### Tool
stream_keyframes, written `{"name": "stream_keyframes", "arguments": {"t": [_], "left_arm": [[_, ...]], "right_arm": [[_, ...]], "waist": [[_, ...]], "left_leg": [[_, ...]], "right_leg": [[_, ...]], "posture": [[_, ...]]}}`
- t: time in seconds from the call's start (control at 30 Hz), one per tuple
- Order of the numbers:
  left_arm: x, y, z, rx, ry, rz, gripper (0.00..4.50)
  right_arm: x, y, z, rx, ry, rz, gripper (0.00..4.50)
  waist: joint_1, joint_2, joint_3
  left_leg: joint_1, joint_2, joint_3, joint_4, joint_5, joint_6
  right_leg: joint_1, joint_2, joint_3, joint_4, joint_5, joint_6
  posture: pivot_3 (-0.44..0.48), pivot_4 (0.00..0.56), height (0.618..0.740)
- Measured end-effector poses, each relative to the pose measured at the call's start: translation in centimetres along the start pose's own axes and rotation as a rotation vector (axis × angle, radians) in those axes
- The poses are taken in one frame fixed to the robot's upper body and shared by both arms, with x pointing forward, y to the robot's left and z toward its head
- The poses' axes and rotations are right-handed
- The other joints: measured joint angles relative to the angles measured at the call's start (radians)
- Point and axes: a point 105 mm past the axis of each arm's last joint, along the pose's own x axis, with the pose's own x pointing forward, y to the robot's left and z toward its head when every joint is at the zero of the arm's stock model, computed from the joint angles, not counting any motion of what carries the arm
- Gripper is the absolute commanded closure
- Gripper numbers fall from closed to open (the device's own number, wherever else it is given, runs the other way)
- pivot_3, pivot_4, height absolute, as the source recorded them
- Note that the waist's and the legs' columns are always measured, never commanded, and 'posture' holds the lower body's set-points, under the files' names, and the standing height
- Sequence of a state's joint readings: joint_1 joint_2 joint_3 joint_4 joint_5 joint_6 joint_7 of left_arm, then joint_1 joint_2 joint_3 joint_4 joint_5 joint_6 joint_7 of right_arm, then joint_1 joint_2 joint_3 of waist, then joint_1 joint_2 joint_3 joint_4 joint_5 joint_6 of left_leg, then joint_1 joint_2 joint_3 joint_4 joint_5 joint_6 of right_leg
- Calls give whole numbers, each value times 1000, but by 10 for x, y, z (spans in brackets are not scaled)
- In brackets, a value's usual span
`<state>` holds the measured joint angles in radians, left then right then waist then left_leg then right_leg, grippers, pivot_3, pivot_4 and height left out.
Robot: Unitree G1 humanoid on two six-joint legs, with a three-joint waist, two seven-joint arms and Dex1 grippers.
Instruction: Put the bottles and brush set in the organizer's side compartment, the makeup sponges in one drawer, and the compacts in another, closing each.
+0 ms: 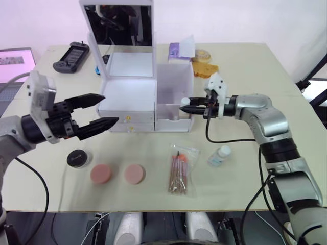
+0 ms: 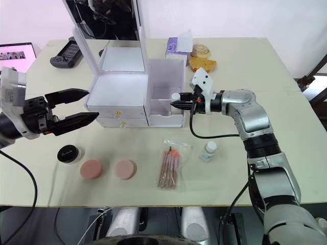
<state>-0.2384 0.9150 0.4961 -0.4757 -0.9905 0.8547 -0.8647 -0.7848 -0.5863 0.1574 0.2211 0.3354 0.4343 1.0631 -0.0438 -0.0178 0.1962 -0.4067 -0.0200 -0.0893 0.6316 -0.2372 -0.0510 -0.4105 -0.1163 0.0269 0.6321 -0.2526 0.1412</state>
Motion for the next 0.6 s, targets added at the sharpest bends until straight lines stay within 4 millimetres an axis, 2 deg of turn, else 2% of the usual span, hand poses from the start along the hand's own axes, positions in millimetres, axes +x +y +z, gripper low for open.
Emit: {"name": "stream_keyframes", "arguments": {"t": [0.03,0.1,0.13,0.2,0.3,0.5,0.6], "left_arm": [[0,0,0,1,0,0,0],[0,0,1,5,-4,0,0],[0,0,1,7,-6,0,0],[0,0,1,9,-6,0,0],[0,0,2,11,-7,0,0],[2,-1,2,10,-7,-10,0],[3,-2,3,14,-14,-25,0]], "right_arm": [[0,0,0,1,0,2,3774],[0,0,0,3,0,4,2758],[1,1,1,4,0,5,2455],[0,0,4,7,-5,8,1474],[-2,3,21,2,-48,34,37],[-20,5,66,-29,-151,65,37],[-33,7,78,-26,-186,74,37]], "waist": [[0,0,0],[0,0,0],[0,0,0],[0,0,0],[0,0,0],[2,0,0],[3,0,0]], "left_leg": [[0,0,0,0,0,0],[0,0,0,0,0,0],[0,0,0,0,0,0],[0,0,0,0,0,0],[0,0,0,0,0,0],[0,0,0,0,0,0],[0,0,0,0,0,0]], "right_leg": [[0,0,0,0,0,0],[0,0,0,0,0,0],[0,0,0,0,0,0],[0,0,0,0,0,0],[0,0,0,0,0,0],[0,0,0,0,0,0],[1,0,0,0,0,0]], "posture": [[0,150,740],[0,150,740],[0,150,740],[0,150,740],[0,150,740],[0,150,740],[0,150,740]]}}
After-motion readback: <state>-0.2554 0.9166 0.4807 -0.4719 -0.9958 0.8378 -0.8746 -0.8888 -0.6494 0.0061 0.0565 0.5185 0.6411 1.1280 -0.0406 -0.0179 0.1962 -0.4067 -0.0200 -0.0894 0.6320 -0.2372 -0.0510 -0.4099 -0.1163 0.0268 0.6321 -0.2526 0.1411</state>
